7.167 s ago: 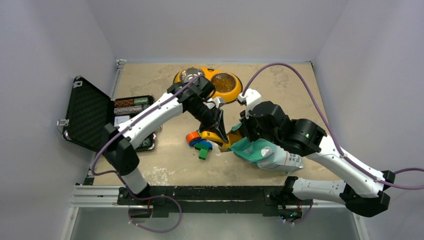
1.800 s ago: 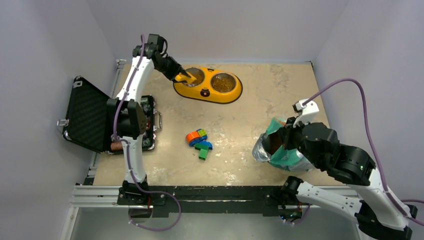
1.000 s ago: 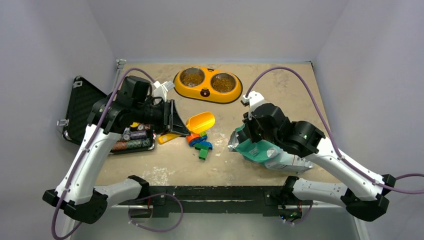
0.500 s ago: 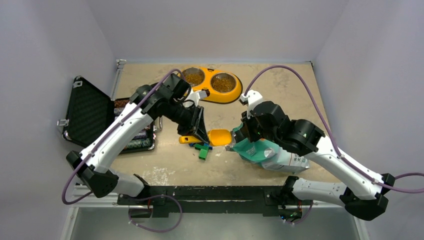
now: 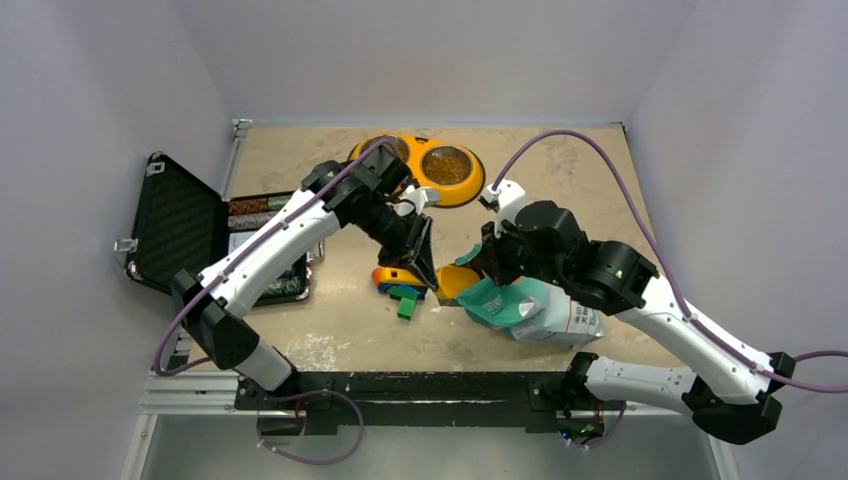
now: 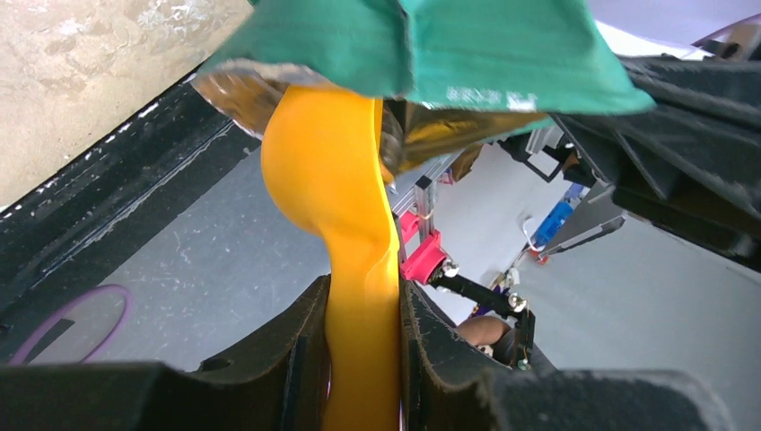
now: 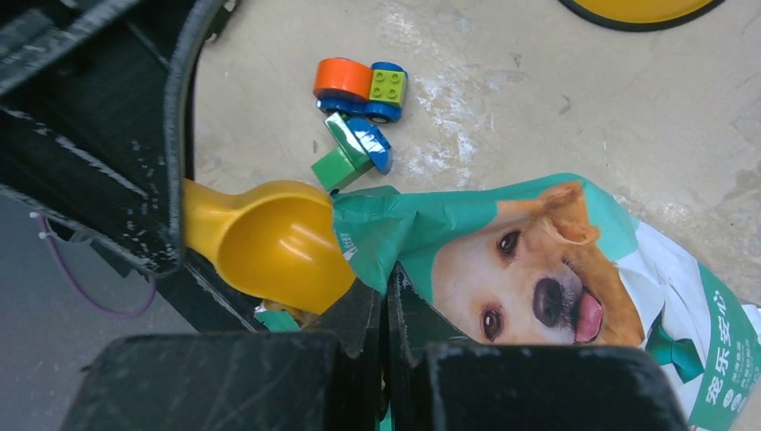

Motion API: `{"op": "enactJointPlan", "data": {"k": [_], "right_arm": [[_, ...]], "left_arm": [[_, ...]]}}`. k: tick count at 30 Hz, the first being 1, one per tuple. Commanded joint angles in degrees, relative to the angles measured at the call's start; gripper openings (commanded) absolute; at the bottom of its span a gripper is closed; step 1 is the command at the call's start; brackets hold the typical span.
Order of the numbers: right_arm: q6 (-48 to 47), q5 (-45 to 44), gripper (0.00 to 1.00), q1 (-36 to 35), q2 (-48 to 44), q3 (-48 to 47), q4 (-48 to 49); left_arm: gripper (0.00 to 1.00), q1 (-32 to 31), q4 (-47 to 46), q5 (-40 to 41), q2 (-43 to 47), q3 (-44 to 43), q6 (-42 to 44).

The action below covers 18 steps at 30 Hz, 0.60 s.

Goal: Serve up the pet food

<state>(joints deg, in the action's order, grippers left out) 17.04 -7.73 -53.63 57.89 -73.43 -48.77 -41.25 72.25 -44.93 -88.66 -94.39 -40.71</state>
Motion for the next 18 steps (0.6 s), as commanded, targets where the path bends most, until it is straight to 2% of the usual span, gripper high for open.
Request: {"op": "enactJointPlan", "data": {"k": [1,4,7,9,12,15,17,18], "right_arm": [[2.0,6.2,0.00,-0.7,-1.2,-6.6,15.8],[2.4,6.7,0.00,-0.7,-1.0,-7.0,15.8],[2.6,6.9,0.00,-0.7,-1.3,-7.0,15.7],[2.7,6.4,0.00,-0.7,-1.8,-6.8,15.5],[3.7,5.6,0.00,-0.5,-2.9,-6.7,15.0],[4.1,4.2,0.00,0.0,-4.1,-6.5,14.3],[4.6,4.0,0.00,1.2,-4.6,-5.3,13.8],[4.8,4.2,0.00,2.1,-5.0,-4.4,13.9]], "left_arm": [[0.00,-0.2,1.8,-2.5,-0.9,-1.5,2.0],[0.00,-0.1,1.1,-3.9,-2.6,-1.0,1.2],[0.00,0.0,1.0,-1.6,-4.5,-0.9,-0.5],[0.00,-0.5,-5.3,-0.2,-5.2,3.8,-5.4],[0.00,-2.9,-21.2,-2.4,-10.1,9.7,-15.5],[0.00,-8.0,-33.3,-5.6,-22.4,3.1,-20.7],[0.00,-9.2,-32.5,-4.8,-31.2,-5.8,-19.8],[0.00,-9.2,-34.3,-2.8,-33.6,-6.9,-19.2]]}}
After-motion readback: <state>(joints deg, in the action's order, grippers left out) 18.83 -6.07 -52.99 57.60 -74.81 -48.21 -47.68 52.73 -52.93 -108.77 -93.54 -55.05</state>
